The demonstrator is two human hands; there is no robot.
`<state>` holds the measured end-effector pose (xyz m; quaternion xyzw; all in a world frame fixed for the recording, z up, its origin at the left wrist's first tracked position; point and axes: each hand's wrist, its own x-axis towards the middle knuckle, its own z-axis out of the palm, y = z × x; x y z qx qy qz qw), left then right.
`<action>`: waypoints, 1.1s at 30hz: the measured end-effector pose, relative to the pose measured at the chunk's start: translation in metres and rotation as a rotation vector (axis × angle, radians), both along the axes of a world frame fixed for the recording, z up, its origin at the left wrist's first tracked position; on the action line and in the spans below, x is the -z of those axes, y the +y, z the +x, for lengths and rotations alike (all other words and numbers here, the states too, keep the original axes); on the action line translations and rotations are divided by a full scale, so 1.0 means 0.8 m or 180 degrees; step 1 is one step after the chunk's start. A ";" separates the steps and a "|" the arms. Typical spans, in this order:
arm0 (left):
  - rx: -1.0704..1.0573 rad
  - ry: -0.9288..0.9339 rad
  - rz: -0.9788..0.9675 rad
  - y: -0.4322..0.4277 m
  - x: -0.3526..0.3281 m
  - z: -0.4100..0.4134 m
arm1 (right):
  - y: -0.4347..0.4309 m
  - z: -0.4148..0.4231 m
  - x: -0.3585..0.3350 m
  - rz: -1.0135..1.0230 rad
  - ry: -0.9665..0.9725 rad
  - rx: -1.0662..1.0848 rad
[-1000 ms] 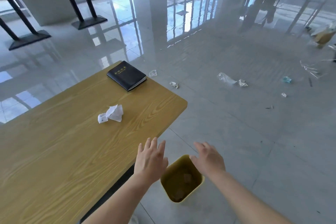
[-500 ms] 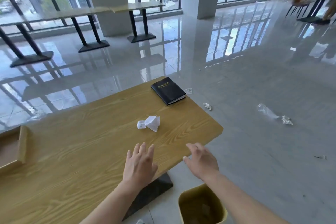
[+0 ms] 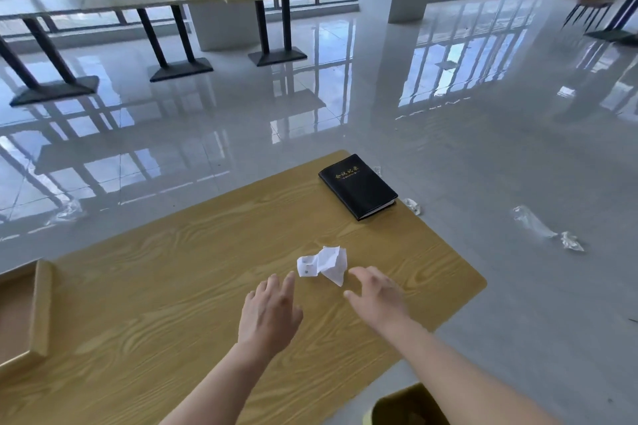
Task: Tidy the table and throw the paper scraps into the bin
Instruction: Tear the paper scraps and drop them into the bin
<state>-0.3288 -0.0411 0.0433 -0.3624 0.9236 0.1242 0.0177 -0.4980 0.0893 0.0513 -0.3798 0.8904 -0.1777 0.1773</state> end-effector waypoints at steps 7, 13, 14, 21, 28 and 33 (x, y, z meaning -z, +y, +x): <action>0.0234 0.0173 0.0301 -0.072 0.034 -0.042 | -0.089 -0.017 0.019 0.0075 -0.0245 0.0400; 0.0640 0.0316 0.0611 -0.093 0.058 -0.088 | -0.123 -0.048 0.046 0.0340 -0.0268 0.0882; 0.0715 0.0333 0.0657 -0.095 0.062 -0.094 | -0.124 -0.054 0.051 0.0393 -0.0288 0.0945; 0.0909 0.0304 0.0487 -0.116 0.086 -0.103 | -0.135 -0.084 0.077 0.0562 -0.0297 0.0806; 0.0594 0.0260 0.0209 -0.130 0.087 -0.077 | -0.143 -0.089 0.085 0.0375 -0.0279 0.0743; 0.0506 0.0360 0.0113 -0.128 0.072 -0.077 | -0.131 -0.094 0.076 0.0153 -0.0244 0.0779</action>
